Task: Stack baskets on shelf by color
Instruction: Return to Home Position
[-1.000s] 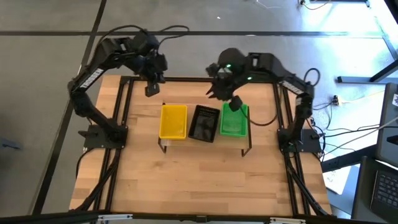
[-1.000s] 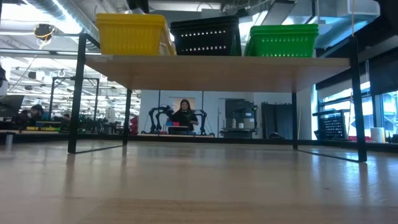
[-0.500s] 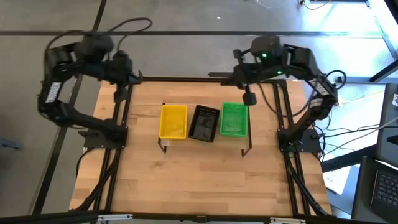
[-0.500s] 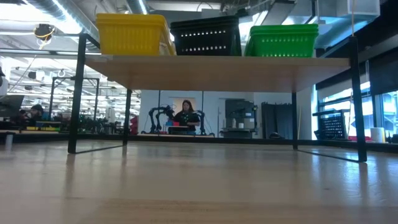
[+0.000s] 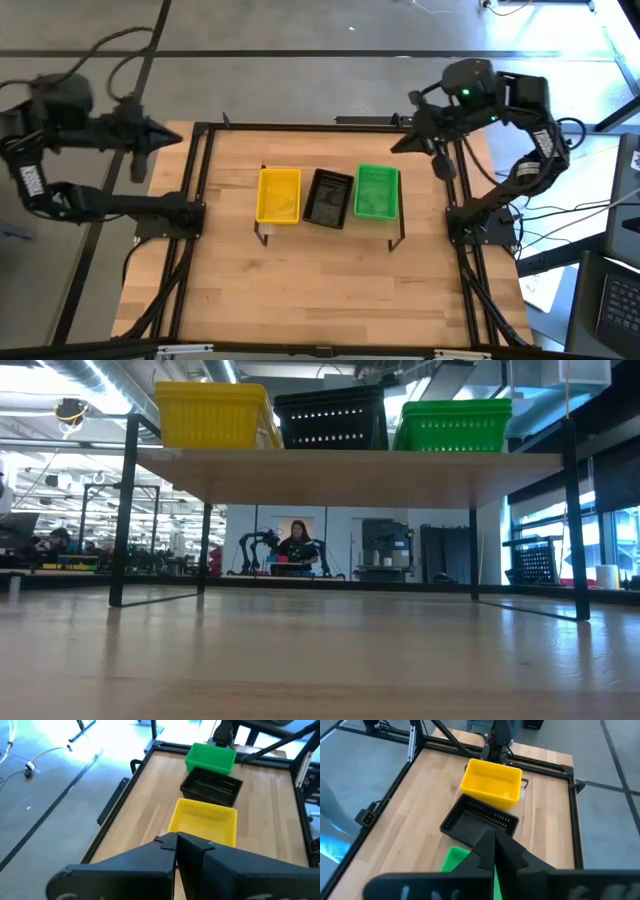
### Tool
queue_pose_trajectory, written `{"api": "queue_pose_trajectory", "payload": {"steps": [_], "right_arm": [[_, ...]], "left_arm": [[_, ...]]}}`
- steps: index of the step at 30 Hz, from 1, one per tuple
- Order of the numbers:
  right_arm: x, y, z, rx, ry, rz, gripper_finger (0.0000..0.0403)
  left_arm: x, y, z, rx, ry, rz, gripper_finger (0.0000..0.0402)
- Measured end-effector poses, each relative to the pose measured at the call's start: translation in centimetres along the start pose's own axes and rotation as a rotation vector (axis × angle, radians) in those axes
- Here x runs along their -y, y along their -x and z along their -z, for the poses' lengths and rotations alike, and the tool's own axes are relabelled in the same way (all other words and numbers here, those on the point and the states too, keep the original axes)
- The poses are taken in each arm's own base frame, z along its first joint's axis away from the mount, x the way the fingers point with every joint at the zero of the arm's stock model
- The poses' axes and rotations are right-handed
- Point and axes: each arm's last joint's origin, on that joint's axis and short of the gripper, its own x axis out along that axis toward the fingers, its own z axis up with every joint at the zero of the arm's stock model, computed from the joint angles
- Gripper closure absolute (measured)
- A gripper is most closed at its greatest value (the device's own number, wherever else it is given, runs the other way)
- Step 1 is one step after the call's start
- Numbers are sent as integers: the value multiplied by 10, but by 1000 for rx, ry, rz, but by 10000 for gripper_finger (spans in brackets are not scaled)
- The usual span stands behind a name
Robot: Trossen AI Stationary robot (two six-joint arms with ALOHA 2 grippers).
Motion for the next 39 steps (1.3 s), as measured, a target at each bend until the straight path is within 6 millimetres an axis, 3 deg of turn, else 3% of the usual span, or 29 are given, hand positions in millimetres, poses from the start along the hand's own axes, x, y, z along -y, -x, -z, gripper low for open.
{"api": "queue_pose_trajectory", "payload": {"steps": [3, 9, 22, 30, 39], "right_arm": [[-6, 9, 6, 4, -28, 1, 402], [-14, 12, 33, -33, -145, 3, 403], [-45, 15, 114, 222, -279, 129, 403], [-65, 25, 160, 399, -246, 230, 403], [-85, 33, 206, 562, -248, 263, 403]], "left_arm": [[4, 10, 16, 13, 27, -1, 401], [8, 13, 48, 101, 40, -11, 401], [17, -1, 124, 298, 112, -27, 401], [17, -19, 151, 394, 103, -66, 401], [18, -22, 171, 467, 136, -93, 401]]}}
